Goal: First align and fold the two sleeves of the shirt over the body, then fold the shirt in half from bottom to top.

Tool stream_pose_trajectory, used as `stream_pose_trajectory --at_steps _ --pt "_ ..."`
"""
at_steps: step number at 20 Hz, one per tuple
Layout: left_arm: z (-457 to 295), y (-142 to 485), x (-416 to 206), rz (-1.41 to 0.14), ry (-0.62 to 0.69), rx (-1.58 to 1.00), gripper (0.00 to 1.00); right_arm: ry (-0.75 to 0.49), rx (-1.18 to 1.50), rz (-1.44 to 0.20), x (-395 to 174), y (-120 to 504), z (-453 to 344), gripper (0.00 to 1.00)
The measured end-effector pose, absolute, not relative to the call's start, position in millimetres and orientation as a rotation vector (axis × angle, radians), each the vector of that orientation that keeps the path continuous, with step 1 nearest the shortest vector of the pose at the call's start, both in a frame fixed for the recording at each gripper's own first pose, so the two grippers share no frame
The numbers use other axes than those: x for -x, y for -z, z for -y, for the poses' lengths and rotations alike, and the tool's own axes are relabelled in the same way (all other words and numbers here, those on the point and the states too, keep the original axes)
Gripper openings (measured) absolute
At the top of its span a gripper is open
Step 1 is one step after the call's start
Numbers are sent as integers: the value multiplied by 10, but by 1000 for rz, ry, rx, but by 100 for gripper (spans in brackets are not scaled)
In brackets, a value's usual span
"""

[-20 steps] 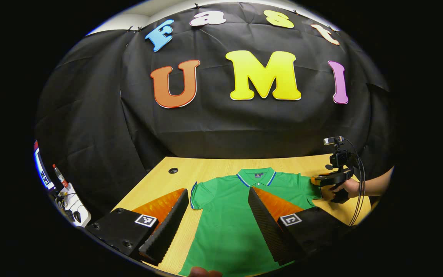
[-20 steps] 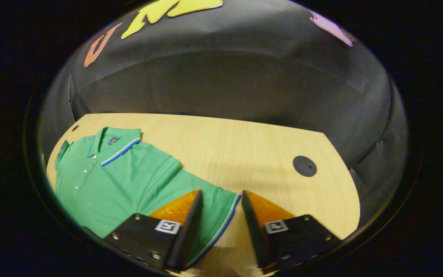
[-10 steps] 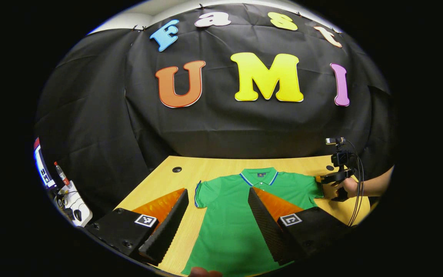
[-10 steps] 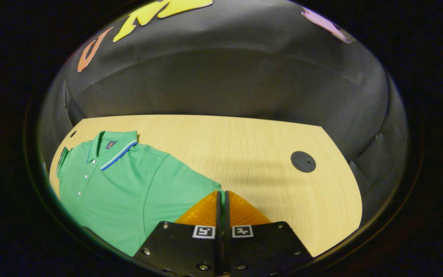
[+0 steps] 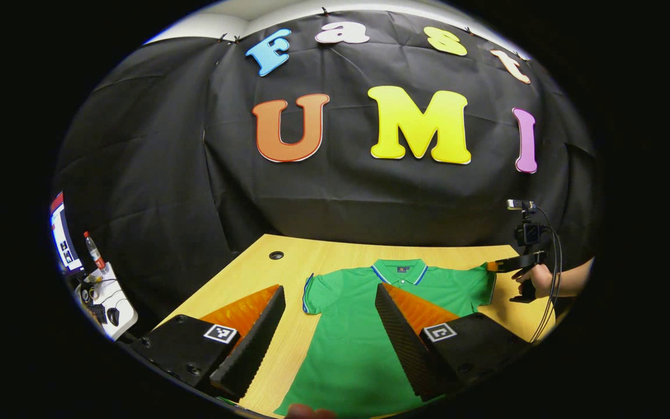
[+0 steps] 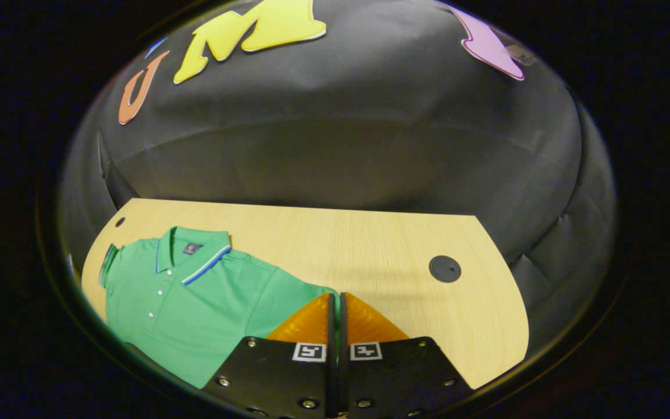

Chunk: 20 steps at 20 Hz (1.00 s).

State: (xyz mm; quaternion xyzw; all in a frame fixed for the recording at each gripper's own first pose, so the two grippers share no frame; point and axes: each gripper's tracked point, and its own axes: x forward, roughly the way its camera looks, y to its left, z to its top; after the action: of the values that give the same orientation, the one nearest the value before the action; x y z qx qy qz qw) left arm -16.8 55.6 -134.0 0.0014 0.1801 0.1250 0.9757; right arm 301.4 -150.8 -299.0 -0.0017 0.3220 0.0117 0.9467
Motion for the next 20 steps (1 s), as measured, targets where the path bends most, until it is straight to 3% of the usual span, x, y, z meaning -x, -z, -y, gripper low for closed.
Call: stream_pose_trajectory --at_steps 12,20 --pt "-1220 1320 457 -307 -357 20 100 -58 3 -610 -2767 2360 933 1" --pt "-1652 1396 740 -283 -421 76 100 -143 92 -580 -2659 2101 137 1"
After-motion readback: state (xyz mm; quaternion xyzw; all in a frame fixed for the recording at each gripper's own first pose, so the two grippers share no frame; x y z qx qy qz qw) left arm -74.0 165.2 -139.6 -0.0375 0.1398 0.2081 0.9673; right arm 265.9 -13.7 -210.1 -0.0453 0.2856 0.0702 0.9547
